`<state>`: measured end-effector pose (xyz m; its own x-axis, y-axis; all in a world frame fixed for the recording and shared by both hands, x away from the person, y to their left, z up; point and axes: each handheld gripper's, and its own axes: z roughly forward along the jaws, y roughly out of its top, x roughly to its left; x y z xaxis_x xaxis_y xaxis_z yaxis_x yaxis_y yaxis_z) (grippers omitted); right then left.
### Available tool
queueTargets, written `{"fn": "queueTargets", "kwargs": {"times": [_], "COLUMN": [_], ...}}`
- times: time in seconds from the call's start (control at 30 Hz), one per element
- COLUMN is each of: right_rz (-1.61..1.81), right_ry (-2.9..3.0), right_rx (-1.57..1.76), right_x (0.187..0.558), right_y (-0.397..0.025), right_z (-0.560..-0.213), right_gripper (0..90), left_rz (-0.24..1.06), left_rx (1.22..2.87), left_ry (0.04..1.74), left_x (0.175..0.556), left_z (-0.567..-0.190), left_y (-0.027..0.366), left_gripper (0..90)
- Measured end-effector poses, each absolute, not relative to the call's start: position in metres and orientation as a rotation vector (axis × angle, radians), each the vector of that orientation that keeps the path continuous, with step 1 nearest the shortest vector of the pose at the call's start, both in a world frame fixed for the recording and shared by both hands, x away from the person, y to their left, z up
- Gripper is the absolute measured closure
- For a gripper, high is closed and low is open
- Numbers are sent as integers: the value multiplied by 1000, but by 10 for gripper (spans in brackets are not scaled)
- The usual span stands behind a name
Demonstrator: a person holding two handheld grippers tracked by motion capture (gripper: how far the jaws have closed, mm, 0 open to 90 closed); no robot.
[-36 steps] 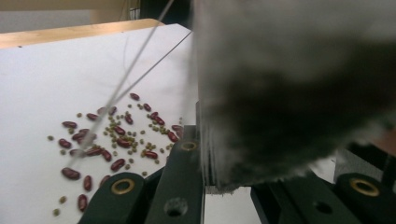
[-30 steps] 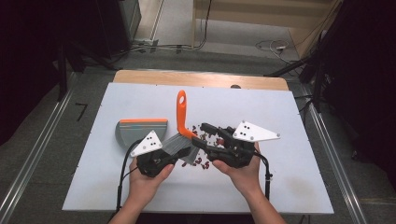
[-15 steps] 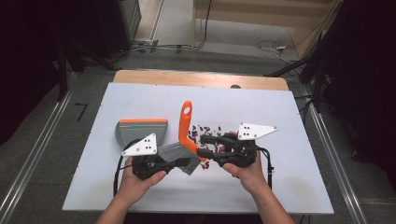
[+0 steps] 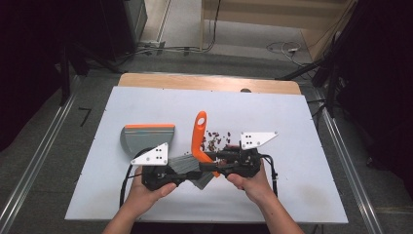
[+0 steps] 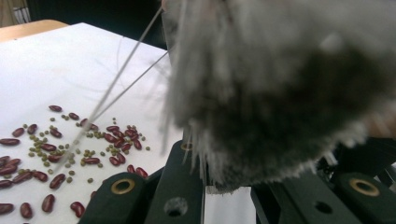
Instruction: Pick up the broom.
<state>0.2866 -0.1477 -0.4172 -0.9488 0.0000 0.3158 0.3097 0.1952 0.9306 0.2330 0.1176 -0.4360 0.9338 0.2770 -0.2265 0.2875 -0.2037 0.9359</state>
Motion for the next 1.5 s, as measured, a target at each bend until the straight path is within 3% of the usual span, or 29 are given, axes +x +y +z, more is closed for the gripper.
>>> {"fn": "queueTargets", "kwargs": {"times": [0.27, 0.4, 0.53, 0.63, 0.8, 0.9, 1.0, 1.5], "right_rz": [-1787, -1792, -1806, -1820, -1849, -1873, -1879, -1820], "right_ry": [-2195, -2226, -2267, -2288, -2292, -2326, -2371, -2542], "right_rx": [-319, -345, -378, -418, -494, -541, -604, -887], "right_x": [290, 288, 284, 284, 288, 289, 289, 297], "right_y": [-149, -149, -149, -152, -160, -165, -169, -179], "right_z": [-421, -418, -414, -412, -409, -406, -402, -400], "right_gripper": [685, 689, 690, 691, 691, 691, 691, 691], "left_rz": [-54, -40, 11, 30, 95, 140, 164, 298], "left_rx": [1792, 1775, 1772, 1753, 1740, 1730, 1728, 1695], "left_ry": [423, 444, 494, 515, 609, 673, 683, 767], "left_x": [236, 236, 234, 233, 234, 234, 234, 230], "left_z": [-439, -440, -440, -441, -442, -443, -445, -441], "left_y": [117, 117, 119, 123, 131, 135, 140, 162], "left_gripper": [850, 803, 630, 566, 325, 129, 19, 0]}}
